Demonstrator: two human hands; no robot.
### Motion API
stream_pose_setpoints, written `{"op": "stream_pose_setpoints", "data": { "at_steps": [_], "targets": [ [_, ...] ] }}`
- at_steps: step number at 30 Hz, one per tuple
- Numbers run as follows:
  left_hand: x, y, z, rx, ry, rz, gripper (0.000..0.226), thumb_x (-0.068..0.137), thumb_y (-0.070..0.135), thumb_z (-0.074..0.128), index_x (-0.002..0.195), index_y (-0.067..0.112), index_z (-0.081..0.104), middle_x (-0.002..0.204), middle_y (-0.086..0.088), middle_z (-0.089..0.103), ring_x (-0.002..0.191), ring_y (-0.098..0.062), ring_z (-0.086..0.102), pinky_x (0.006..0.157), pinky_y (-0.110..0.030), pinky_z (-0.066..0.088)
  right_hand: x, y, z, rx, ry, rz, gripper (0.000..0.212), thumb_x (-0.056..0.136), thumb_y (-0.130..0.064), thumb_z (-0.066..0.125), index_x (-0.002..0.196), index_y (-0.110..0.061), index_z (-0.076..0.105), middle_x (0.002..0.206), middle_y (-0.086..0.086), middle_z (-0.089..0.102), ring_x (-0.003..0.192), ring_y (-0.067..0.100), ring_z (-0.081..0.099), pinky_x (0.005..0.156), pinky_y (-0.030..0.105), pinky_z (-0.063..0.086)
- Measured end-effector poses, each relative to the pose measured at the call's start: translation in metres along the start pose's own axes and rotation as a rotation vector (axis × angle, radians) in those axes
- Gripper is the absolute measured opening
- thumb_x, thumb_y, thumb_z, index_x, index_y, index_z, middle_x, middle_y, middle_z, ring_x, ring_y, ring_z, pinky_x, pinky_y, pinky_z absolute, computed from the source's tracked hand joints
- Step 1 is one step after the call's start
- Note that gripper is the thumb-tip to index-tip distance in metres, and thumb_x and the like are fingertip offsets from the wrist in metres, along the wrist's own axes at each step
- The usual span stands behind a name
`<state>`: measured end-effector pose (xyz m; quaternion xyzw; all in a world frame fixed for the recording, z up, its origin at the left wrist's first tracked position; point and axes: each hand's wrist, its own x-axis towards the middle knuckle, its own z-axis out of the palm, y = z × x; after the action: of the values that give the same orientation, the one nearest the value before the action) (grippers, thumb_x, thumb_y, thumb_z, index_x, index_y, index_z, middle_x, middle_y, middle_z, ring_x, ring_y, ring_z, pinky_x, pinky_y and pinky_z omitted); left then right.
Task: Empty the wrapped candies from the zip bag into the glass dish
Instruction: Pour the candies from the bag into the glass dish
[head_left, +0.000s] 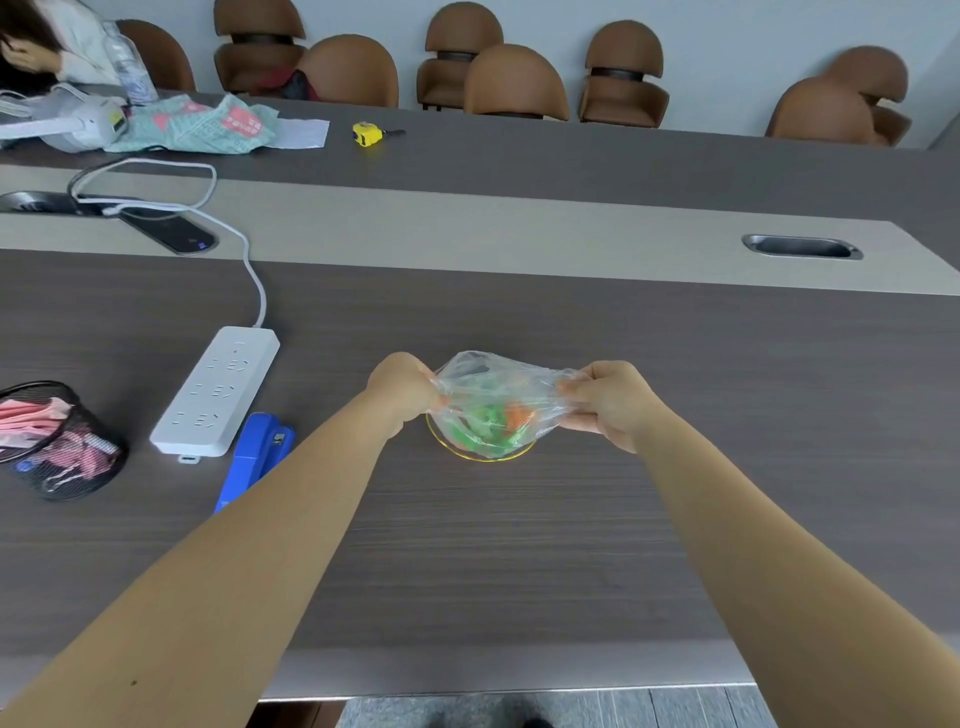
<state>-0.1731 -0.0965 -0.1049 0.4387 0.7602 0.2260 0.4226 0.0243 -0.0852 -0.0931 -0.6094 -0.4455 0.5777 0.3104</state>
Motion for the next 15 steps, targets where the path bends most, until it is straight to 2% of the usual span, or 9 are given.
{"op": "stream_pose_setpoints", "data": {
  "at_steps": [1,2,4,6,7,9,11,13,15],
  "targets": [
    [-0.002,0.002,0.0,0.054,0.011,-0.015,0.015,0.074,0.002,0.056,0.085,0.003,0.067,0.081,-0.013,0.06,0.074,-0.028,0.057,0.067,-0.028,0.048,0.001,0.0,0.0,0.032,0.004,-0.013,0.02,0.083,0.003,0.056,0.068,-0.006,0.047,0.09,0.014,0.058,0.071,0.02,0.06,0.053,0.02,0.057],
    [-0.005,0.005,0.0,0.085,0.021,-0.027,0.011,0.076,0.003,0.054,0.082,0.005,0.064,0.076,-0.011,0.054,0.069,-0.026,0.05,0.06,-0.027,0.041,0.002,0.001,0.0,0.042,0.015,-0.027,0.019,0.082,0.003,0.057,0.069,-0.006,0.047,0.087,0.012,0.058,0.073,0.02,0.06,0.057,0.021,0.057],
    [-0.003,0.006,-0.001,0.062,0.018,0.001,0.015,0.08,0.004,0.054,0.088,0.004,0.066,0.081,-0.012,0.053,0.075,-0.029,0.05,0.068,-0.03,0.045,0.004,0.0,0.001,0.073,0.049,-0.057,0.02,0.08,0.003,0.059,0.069,-0.008,0.047,0.081,0.009,0.058,0.075,0.021,0.06,0.066,0.026,0.056],
    [0.0,0.006,-0.003,-0.061,0.018,0.032,0.022,0.083,0.006,0.057,0.101,-0.003,0.065,0.09,-0.016,0.057,0.091,-0.033,0.058,0.093,-0.04,0.05,0.006,-0.003,0.001,0.12,0.066,-0.083,0.021,0.08,0.004,0.059,0.068,-0.008,0.047,0.077,0.009,0.056,0.076,0.021,0.059,0.071,0.029,0.055],
    [0.0,0.006,-0.005,-0.107,0.025,0.05,0.021,0.083,0.008,0.058,0.1,-0.003,0.064,0.094,-0.016,0.057,0.095,-0.032,0.059,0.097,-0.043,0.048,0.007,-0.005,0.002,0.136,0.069,-0.096,0.021,0.08,0.005,0.059,0.068,-0.008,0.047,0.077,0.009,0.056,0.077,0.022,0.058,0.072,0.03,0.055],
    [0.001,0.008,-0.006,-0.16,0.021,0.061,0.008,0.085,0.01,0.056,0.081,0.006,0.062,0.097,-0.015,0.057,0.093,-0.03,0.056,0.092,-0.041,0.05,0.008,-0.008,0.002,0.139,0.082,-0.119,0.022,0.079,0.006,0.059,0.068,-0.008,0.047,0.077,0.009,0.055,0.079,0.022,0.058,0.074,0.031,0.054],
    [0.002,0.011,-0.006,-0.221,0.015,0.051,0.021,0.088,0.01,0.053,0.067,0.013,0.052,0.098,-0.015,0.057,0.089,-0.028,0.055,0.082,-0.037,0.049,0.01,-0.011,0.002,0.124,0.101,-0.143,0.023,0.079,0.007,0.06,0.068,-0.009,0.047,0.078,0.008,0.053,0.085,0.024,0.058,0.078,0.033,0.054],
    [0.003,0.015,-0.007,-0.313,-0.004,0.057,0.025,0.089,0.007,0.05,0.065,0.012,0.049,0.099,-0.017,0.057,0.087,-0.029,0.057,0.082,-0.038,0.05,0.011,-0.015,0.003,0.103,0.127,-0.176,0.024,0.078,0.008,0.06,0.068,-0.01,0.047,0.077,0.007,0.051,0.088,0.025,0.055,0.083,0.035,0.052],
    [0.004,0.019,-0.008,-0.387,-0.02,0.08,0.026,0.089,0.004,0.049,0.065,0.01,0.048,0.09,-0.015,0.058,0.078,-0.026,0.058,0.086,-0.04,0.051,0.012,-0.019,0.003,0.084,0.157,-0.206,0.025,0.077,0.007,0.061,0.067,-0.011,0.046,0.074,0.005,0.049,0.086,0.025,0.054,0.087,0.037,0.053]
  ]
}}
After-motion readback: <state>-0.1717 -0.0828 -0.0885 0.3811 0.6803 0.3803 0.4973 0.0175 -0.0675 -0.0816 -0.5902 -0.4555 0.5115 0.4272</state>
